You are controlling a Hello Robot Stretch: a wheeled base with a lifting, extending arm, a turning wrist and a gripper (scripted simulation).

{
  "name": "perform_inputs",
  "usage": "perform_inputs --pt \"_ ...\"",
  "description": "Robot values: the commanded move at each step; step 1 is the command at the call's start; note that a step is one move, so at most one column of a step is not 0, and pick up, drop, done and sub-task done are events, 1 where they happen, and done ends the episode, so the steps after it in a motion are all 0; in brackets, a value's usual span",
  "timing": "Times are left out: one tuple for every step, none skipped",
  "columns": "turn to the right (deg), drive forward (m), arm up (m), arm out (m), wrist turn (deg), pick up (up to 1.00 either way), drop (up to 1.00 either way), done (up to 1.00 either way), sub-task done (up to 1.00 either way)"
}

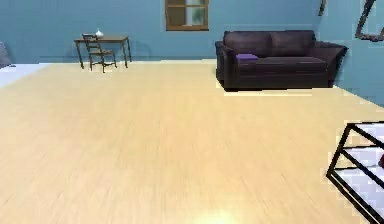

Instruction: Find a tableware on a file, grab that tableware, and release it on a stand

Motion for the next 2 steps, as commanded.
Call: perform_inputs --pt "0.0 1.00 0.00 0.00 0.0 0.00 0.00 0.00 0.00" --pt "0.0 1.00 0.00 0.00 0.0 0.00 0.00 0.00 0.00"
